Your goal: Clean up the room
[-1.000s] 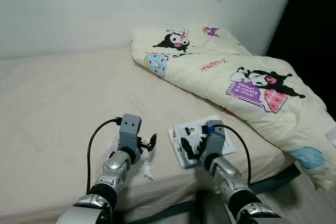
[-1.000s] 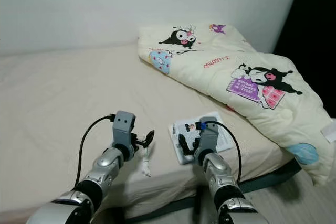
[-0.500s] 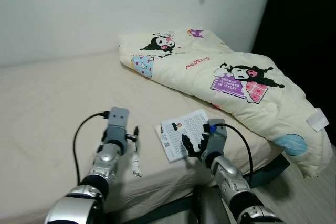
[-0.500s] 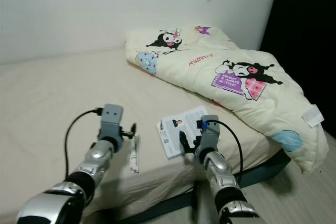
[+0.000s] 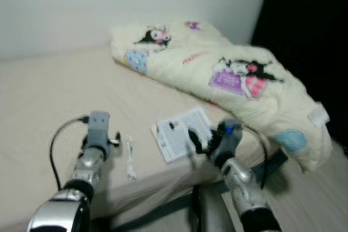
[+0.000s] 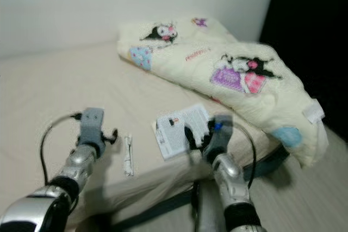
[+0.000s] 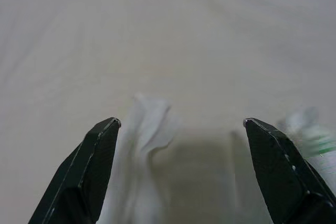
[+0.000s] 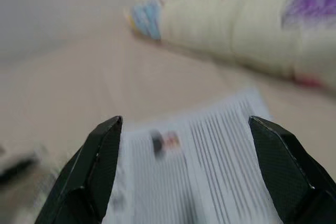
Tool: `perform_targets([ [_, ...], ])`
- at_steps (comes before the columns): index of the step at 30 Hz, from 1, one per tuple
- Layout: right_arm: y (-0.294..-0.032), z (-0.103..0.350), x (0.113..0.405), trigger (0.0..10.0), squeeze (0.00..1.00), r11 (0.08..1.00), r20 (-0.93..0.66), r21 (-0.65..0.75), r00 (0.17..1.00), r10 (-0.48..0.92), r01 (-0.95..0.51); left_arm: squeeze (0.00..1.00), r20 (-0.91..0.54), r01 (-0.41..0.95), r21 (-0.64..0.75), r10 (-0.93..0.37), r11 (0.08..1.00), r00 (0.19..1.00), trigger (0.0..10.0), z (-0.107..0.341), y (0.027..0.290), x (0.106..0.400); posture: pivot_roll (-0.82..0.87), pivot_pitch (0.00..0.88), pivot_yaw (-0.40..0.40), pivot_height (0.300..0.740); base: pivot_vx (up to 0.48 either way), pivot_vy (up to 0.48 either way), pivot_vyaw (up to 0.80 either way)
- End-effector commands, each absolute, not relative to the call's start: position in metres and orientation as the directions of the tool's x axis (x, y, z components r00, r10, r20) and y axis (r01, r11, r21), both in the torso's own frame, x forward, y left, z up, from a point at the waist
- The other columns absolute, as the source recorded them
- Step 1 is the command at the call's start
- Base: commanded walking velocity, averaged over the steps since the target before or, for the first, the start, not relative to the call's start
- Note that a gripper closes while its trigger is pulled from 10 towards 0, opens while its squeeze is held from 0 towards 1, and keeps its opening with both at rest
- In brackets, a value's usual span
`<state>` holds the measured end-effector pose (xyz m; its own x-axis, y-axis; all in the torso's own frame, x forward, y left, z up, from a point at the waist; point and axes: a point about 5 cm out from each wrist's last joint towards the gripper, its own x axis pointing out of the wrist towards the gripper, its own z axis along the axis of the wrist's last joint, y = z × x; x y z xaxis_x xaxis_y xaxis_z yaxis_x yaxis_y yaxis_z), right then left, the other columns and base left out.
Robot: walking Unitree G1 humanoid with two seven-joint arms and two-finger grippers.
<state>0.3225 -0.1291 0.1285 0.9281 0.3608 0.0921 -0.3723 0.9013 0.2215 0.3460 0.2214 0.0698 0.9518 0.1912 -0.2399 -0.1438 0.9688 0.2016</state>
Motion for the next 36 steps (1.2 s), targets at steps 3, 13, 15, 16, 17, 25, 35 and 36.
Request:
perform_targets([
  [3,-0.121,0.149,0.316,10.0,0.0,0.881,0.122,0.227,0.909,0.398,-0.416,0.0,-0.262,-0.195,0.248,0.26,0.949,0.929,10.0,0.072,0.237,0.345,-0.32,0.262,-0.021,0.456,0.0,0.0,0.0],
  [13,-0.117,0.167,0.307,10.0,0.0,0.864,0.115,0.224,0.893,0.435,-0.45,0.0,-0.312,-0.253,0.204,0.307,0.946,0.899,4.9,0.069,0.246,0.343,-0.34,0.332,-0.048,0.456,0.0,0.0,0.0],
  [15,-0.113,0.169,0.307,10.0,0.0,0.854,0.108,0.229,0.884,0.454,-0.467,0.0,-0.319,-0.263,0.21,0.321,0.942,0.892,0.0,0.067,0.248,0.34,-0.33,0.338,-0.053,0.456,0.0,0.0,0.0],
  [16,-0.113,0.169,0.307,10.0,0.0,0.854,0.108,0.229,0.884,0.454,-0.467,0.0,-0.319,-0.263,0.21,0.321,0.942,0.892,0.0,0.067,0.248,0.34,-0.33,0.338,-0.053,0.456,0.0,0.0,0.0],
  [17,-0.113,0.169,0.307,10.0,0.0,0.854,0.108,0.229,0.884,0.454,-0.467,0.0,-0.319,-0.263,0.21,0.321,0.942,0.892,0.0,0.067,0.248,0.34,-0.33,0.338,-0.053,0.456,0.0,0.0,0.0],
  [25,-0.08,0.18,0.32,10.0,0.0,0.783,0.108,0.229,0.815,0.57,-0.578,0.0,-0.243,-0.38,0.242,0.435,0.893,0.867,0.0,0.075,0.272,0.335,-0.27,0.331,-0.066,0.456,0.0,0.0,0.0],
  [35,-0.039,0.21,0.332,10.0,0.0,0.681,0.192,0.207,0.712,0.676,-0.702,0.0,0.077,-0.464,0.383,0.473,0.799,0.878,0.0,0.132,0.299,0.345,-0.2,0.304,-0.059,0.456,0.0,0.0,0.0],
  [36,-0.036,0.211,0.331,10.0,0.0,0.673,0.196,0.206,0.703,0.683,-0.711,0.0,0.151,-0.483,0.366,0.461,0.796,0.874,0.0,0.146,0.298,0.348,-0.2,0.301,-0.055,0.456,0.0,0.0,0.0],
])
